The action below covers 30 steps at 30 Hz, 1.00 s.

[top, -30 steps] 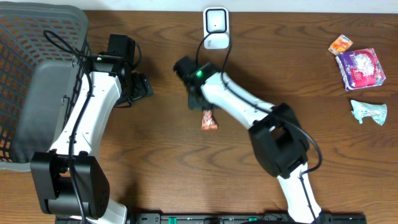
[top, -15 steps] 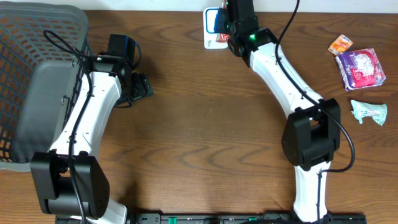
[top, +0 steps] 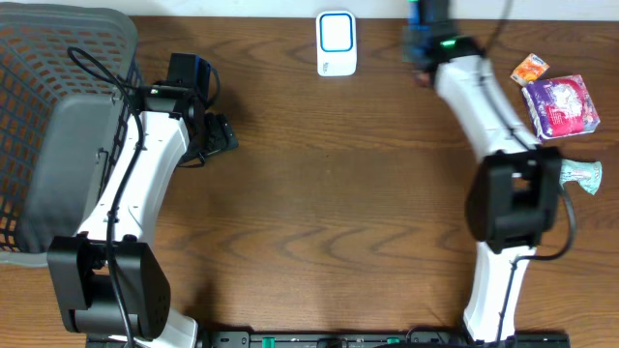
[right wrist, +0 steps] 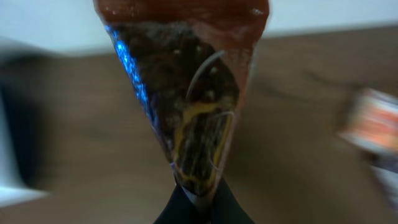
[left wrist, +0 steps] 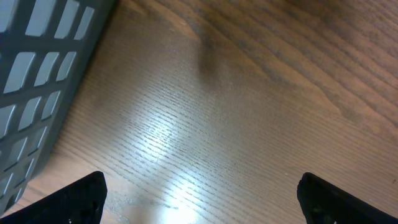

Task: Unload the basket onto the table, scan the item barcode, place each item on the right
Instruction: 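Carry the red-orange bar right and drop it by the purple package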

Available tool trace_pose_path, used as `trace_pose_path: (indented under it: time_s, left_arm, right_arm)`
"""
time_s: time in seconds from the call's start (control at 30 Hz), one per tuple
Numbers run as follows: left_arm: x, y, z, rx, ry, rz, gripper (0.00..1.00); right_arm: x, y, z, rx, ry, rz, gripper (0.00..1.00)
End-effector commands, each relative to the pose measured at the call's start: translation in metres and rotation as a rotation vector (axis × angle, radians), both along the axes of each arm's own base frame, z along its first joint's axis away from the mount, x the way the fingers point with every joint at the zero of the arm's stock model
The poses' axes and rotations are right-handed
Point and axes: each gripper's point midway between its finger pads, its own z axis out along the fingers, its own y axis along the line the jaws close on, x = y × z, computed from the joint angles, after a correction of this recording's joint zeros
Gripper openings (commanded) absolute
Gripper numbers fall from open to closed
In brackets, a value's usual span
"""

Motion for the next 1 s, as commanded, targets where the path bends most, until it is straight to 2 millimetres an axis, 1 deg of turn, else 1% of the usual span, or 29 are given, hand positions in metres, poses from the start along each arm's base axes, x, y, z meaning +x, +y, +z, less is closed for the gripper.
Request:
trace_pose_path:
  time_s: [0.0, 0.03, 0.07, 0.1, 0.13, 0.17, 0.2, 0.23, 0.3, 0.4, 0.43, 0.47, 0.53, 0.57, 0.6, 0.63, 0.7, 0.77, 0.83, 0.87, 0.97]
  left_arm:
    - [-0.003, 0.004, -0.004, 0.014, 0.015, 0.02, 0.98]
    - [-0.003, 0.004, -0.004, 0.014, 0.015, 0.02, 0.98]
    - [-0.003, 0.004, -0.004, 0.014, 0.015, 0.02, 0.98]
    - [-0.003, 0.004, -0.004, 0.014, 0.015, 0.02, 0.98]
    - [-0.003, 0.004, -0.004, 0.014, 0.015, 0.02, 0.98]
    - [-0.003, 0.004, -0.004, 0.014, 0.015, 0.02, 0.98]
    - [-0.003, 0.004, -0.004, 0.014, 0.015, 0.02, 0.98]
    - [-0.003, 0.004, -0.004, 0.014, 0.015, 0.02, 0.98]
    - [-0.003, 0.004, -0.004, 0.014, 0.015, 0.02, 0.98]
    - [-0.003, 0.004, -0.004, 0.014, 0.015, 0.02, 0.98]
    - [-0.003, 0.004, -0.004, 0.014, 0.015, 0.02, 0.98]
    - [-0.003, 0.004, -0.004, 0.014, 0.015, 0.02, 0.98]
    - [-0.003, 0.004, -0.004, 0.014, 0.015, 0.02, 0.98]
    - [-0.003, 0.004, -0.004, 0.014, 0.015, 0.02, 0.98]
    - [-0.003, 0.004, -0.004, 0.014, 0.015, 0.02, 0.98]
    - [-0.003, 0.004, -0.004, 0.014, 0.015, 0.02, 0.98]
    - [-0.003, 0.004, -0.004, 0.014, 0.015, 0.02, 0.98]
    - [-0.003, 0.004, -0.004, 0.014, 0.015, 0.02, 0.98]
    - [-0.003, 0.004, -0.004, 0.014, 0.015, 0.02, 0.98]
    - [-0.003, 0.004, -0.004, 0.014, 0.015, 0.02, 0.98]
    - [-0.003, 0.004, -0.004, 0.014, 0.015, 0.02, 0.98]
  right_arm:
    - [-0.021, -0.071, 0.005, -0.114, 0.102, -0.027, 0.08]
    - [-0.024, -0.082, 0.001, -0.102, 0.119, -0.039, 0.26]
    - [-0.028, -0.092, -0.002, -0.086, 0.135, -0.051, 0.58]
    - [-0.031, -0.101, -0.003, -0.086, 0.147, -0.068, 0.74]
    - [-0.036, -0.109, -0.003, -0.095, 0.158, -0.086, 0.79]
    - [-0.039, -0.114, -0.001, -0.102, 0.166, -0.1, 0.81]
    - [-0.046, -0.12, 0.003, -0.11, 0.175, -0.127, 0.98]
    - [-0.048, -0.121, 0.006, -0.112, 0.177, -0.136, 0.99]
    - [-0.056, -0.117, 0.027, -0.107, 0.155, -0.139, 0.99]
    - [-0.073, -0.098, 0.087, -0.032, 0.031, -0.19, 0.99]
    - [-0.077, -0.094, 0.098, -0.014, 0.011, -0.19, 0.99]
    - [-0.088, -0.08, 0.122, 0.037, -0.032, -0.178, 0.99]
    - [-0.106, -0.057, 0.16, 0.144, -0.108, -0.154, 0.99]
    - [-0.113, -0.047, 0.174, 0.19, -0.14, -0.137, 0.99]
    - [-0.125, -0.035, 0.194, 0.246, -0.175, -0.103, 0.99]
    - [-0.134, -0.027, 0.207, 0.275, -0.196, -0.084, 0.99]
    - [-0.155, -0.02, 0.222, 0.299, -0.208, -0.077, 0.99]
    - [-0.185, -0.015, 0.23, 0.295, -0.188, -0.076, 0.99]
    - [-0.21, -0.011, 0.229, 0.275, -0.169, -0.082, 0.99]
    - [-0.228, -0.01, 0.227, 0.258, -0.171, -0.097, 0.99]
    - [-0.258, -0.009, 0.216, 0.227, -0.193, -0.123, 0.99]
